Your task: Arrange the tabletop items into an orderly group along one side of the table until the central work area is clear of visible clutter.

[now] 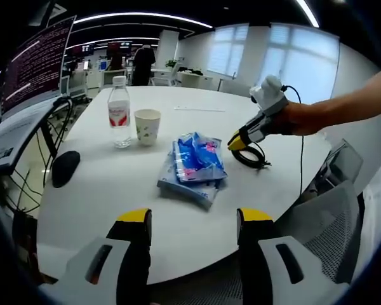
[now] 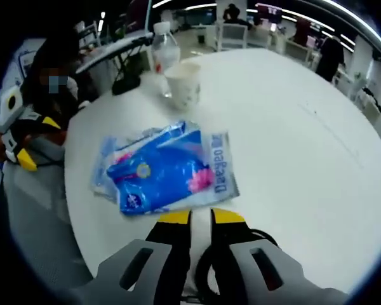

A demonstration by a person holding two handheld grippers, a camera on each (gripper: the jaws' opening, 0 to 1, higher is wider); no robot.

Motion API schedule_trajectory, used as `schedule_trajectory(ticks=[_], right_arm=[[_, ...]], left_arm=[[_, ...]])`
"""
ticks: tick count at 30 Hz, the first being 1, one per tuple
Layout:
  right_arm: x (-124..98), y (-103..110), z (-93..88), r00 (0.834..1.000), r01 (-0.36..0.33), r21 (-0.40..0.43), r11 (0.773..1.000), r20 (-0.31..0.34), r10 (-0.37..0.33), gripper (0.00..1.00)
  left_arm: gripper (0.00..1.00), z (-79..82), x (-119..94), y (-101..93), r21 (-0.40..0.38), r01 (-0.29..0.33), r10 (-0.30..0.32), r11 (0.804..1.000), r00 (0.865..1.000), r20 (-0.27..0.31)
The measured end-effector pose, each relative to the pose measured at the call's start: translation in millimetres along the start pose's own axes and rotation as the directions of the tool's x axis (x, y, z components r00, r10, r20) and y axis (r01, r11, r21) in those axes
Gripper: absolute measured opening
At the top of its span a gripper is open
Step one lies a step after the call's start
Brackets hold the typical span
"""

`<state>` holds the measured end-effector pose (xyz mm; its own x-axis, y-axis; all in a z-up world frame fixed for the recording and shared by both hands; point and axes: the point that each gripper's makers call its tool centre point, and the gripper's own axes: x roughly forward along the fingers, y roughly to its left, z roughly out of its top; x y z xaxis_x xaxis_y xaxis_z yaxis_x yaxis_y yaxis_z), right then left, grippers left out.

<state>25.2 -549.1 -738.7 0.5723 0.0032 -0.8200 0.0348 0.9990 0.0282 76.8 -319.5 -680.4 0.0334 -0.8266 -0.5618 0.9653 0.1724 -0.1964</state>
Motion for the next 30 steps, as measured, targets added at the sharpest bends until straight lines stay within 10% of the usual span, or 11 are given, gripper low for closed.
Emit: schedule_trajectory(ticks=[25, 30], right_arm=[[47, -10, 48.0, 0.998, 0.002, -0.151, 0.989, -0.069, -0.013, 0.17], [47, -12, 44.2, 0.997, 0.018, -0.177, 0.984, -0.071, -0.031, 0.03]], left_arm=[[0.54, -0.7, 0, 4.2, -0.01, -0.012, 0.012, 1.0, 1.0, 0.003], [0.53, -1.4, 0, 4.0, -0.007, -0.013, 0.013, 1.0, 1.0, 0.0]])
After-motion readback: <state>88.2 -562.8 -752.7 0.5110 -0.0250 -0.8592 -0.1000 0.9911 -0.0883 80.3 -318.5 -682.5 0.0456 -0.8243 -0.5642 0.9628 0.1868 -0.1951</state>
